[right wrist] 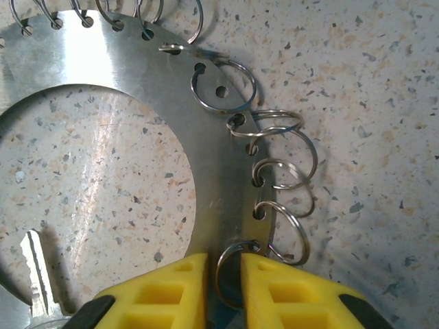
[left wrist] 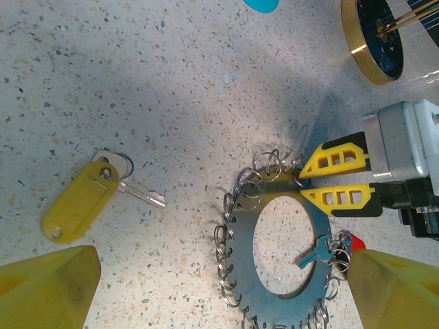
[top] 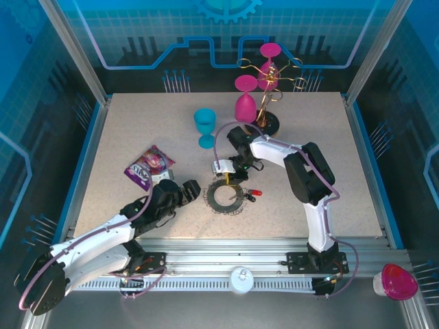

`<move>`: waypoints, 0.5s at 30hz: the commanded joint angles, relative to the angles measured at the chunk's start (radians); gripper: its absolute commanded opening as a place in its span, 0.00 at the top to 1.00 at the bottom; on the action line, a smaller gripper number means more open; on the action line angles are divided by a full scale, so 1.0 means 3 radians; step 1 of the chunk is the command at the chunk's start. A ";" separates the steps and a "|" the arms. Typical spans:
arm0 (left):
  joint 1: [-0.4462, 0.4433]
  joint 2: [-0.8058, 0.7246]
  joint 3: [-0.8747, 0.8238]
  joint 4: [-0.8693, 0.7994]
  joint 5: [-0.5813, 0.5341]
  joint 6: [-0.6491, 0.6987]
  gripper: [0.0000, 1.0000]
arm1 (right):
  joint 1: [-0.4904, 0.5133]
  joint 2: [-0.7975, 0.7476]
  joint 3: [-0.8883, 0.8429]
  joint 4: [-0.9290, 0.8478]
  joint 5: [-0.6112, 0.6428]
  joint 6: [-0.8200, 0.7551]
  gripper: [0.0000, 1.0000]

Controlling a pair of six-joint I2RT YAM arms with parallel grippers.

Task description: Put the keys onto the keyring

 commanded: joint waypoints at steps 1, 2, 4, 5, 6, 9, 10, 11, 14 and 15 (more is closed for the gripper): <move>0.0029 -0.0051 -0.0044 -0.0031 -0.0059 -0.0036 0.06 | 0.0037 0.0058 0.0090 -0.0062 0.0019 -0.0056 0.77; 0.0029 -0.0051 -0.0040 -0.0035 -0.0051 -0.0034 0.06 | 0.0045 0.0050 0.0077 -0.0032 0.0040 -0.0058 0.75; 0.0031 -0.0056 -0.0047 -0.0036 -0.0059 -0.0034 0.06 | 0.0056 -0.0005 0.0015 0.0067 0.0092 -0.0078 0.70; 0.0032 -0.0060 -0.0050 -0.0032 -0.0058 -0.0035 0.06 | 0.0061 -0.0029 -0.0028 0.0128 0.0124 -0.0090 0.70; 0.0033 -0.0058 -0.0049 -0.0032 -0.0060 -0.0036 0.06 | 0.0073 -0.0066 -0.0082 0.0214 0.0160 -0.0106 0.70; 0.0029 -0.0059 -0.0053 -0.0028 -0.0063 -0.0035 0.06 | 0.0086 -0.0127 -0.0187 0.0403 0.0236 -0.0121 0.74; 0.0033 -0.0058 -0.0054 -0.0027 -0.0060 -0.0034 0.06 | 0.0091 -0.0125 -0.0190 0.0420 0.0247 -0.0122 0.75; 0.0030 -0.0061 -0.0054 -0.0029 -0.0062 -0.0035 0.06 | 0.0091 -0.0127 -0.0188 0.0421 0.0257 -0.0123 0.76; 0.0029 -0.0067 -0.0054 -0.0031 -0.0057 -0.0035 0.06 | 0.0096 -0.0105 -0.0163 0.0411 0.0276 -0.0117 0.79; 0.0030 -0.0067 -0.0054 -0.0033 -0.0058 -0.0039 0.06 | 0.0096 -0.0102 -0.0150 0.0405 0.0276 -0.0117 0.80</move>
